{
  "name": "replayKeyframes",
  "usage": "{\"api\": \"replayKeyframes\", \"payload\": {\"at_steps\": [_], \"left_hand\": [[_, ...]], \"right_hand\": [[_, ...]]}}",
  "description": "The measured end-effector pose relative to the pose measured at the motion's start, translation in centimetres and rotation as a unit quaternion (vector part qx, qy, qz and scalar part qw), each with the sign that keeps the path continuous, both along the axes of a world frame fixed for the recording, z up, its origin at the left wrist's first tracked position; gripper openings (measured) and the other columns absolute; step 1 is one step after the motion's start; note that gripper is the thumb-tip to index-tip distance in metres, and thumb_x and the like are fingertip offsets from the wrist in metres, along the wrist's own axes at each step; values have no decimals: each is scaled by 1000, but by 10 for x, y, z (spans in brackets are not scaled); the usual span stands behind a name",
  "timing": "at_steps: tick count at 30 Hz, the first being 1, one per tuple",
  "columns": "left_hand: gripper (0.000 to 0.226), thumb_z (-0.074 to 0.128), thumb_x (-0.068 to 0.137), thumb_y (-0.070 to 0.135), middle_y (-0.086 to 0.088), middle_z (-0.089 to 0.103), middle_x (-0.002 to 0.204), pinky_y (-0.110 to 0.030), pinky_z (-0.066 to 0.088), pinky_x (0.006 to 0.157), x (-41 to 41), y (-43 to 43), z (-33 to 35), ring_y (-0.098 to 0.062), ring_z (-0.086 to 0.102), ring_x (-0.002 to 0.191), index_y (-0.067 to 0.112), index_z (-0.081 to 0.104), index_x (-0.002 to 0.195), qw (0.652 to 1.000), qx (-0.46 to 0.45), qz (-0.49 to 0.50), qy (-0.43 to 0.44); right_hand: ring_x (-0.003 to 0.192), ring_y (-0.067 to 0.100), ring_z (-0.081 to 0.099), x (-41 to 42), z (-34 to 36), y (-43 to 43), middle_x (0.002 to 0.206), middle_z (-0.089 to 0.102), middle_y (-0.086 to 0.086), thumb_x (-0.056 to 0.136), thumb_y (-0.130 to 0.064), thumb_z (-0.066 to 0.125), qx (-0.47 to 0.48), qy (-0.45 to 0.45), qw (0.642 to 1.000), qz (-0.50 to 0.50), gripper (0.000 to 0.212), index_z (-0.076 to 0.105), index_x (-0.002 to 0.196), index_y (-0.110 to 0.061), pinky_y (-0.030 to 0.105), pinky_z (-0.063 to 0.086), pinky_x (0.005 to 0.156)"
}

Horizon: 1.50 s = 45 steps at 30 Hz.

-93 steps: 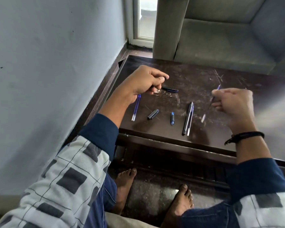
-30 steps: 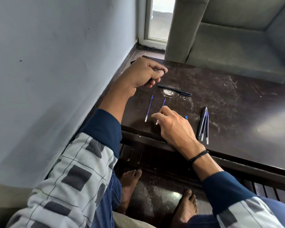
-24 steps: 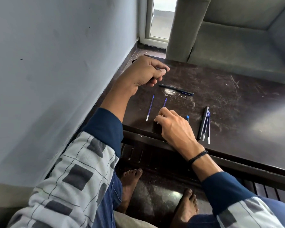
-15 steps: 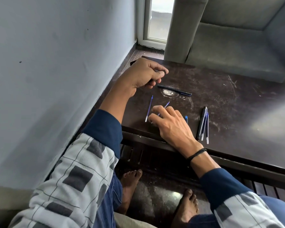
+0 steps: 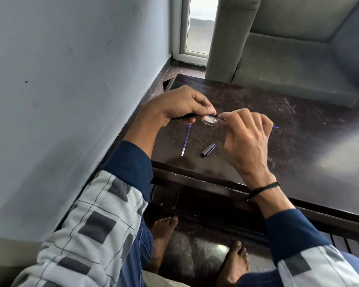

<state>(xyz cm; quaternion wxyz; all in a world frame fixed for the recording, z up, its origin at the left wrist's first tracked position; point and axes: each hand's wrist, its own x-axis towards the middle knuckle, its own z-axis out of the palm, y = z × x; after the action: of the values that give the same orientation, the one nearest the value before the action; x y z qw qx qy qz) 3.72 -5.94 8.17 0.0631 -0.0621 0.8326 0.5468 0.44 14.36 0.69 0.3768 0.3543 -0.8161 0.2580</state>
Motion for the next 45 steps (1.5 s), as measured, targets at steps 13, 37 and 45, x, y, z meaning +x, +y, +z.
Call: {"api": "replayKeyframes", "payload": {"at_steps": [13, 37, 45], "left_hand": [[16, 73, 91, 19, -7, 67, 77, -22, 46, 58, -2, 5, -4, -11, 52, 57, 12, 78, 104, 999, -20, -34, -13], [5, 77, 78, 25, -12, 68, 89, -24, 47, 56, -13, 9, -16, -21, 55, 76, 22, 81, 80, 987, -152, -15, -56], [9, 77, 86, 21, -6, 69, 76, -23, 48, 57, -13, 13, -16, -15, 57, 67, 18, 79, 94, 988, -133, -42, -66]], "right_hand": [[86, 23, 58, -11, -3, 2, 94, 68, -1, 96, -14, 68, -24, -104, 993, 51, 6, 73, 98, -13, 31, 33, 78], [96, 19, 60, -16, -3, 9, 96, 68, -8, 87, -29, 76, 54, -179, 982, 17, 15, 72, 100, -24, 37, 26, 99], [100, 23, 62, -16, -1, 8, 94, 73, -7, 91, -20, 71, 66, -179, 982, -2, 12, 80, 97, -26, 51, 27, 107]]}}
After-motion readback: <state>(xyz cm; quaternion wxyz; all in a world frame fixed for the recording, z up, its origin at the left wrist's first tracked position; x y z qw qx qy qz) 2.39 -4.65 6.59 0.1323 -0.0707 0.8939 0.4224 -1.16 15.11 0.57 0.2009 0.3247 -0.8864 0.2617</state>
